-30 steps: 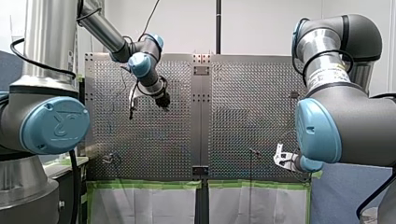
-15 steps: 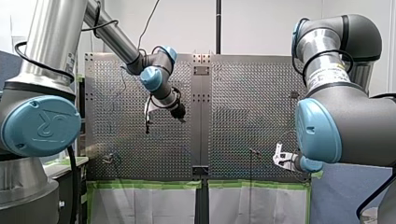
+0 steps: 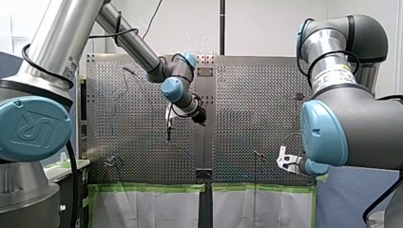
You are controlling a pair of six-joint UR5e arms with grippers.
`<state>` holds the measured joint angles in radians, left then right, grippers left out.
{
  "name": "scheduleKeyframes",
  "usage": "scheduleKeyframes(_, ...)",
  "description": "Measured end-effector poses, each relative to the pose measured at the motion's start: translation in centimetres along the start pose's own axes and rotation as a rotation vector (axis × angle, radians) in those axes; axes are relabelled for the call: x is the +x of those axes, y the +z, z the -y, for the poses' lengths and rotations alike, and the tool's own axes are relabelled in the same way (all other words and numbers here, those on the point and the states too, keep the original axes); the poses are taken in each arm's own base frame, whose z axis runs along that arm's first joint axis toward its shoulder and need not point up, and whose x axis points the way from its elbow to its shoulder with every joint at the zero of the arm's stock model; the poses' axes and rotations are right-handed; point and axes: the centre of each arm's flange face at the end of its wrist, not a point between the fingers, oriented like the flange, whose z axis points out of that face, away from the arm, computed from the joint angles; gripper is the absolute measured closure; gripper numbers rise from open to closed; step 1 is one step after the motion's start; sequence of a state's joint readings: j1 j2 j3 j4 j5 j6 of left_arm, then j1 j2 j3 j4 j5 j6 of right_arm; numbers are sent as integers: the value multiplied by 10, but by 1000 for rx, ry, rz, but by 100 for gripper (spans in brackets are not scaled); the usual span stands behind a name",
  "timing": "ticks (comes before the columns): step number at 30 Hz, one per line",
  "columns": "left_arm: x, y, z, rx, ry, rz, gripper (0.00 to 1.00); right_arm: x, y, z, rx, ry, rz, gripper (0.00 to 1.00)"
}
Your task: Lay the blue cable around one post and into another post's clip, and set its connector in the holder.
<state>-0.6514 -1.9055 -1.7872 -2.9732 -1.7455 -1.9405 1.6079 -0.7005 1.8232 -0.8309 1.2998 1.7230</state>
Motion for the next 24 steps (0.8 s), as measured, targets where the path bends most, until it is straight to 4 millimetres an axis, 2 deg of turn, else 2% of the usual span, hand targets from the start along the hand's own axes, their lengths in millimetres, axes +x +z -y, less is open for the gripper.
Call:
scheduleKeyframes(7,11,19,38,75,-5,41,0,0,0,0,1,0,2,100)
scheduleKeyframes(14,41,27,61,115,36,46,0,0,0,1,2,1,1,100)
scheduleKeyframes(24,77,55,53,97,46,57,0,0,0,1,3,2,1,100)
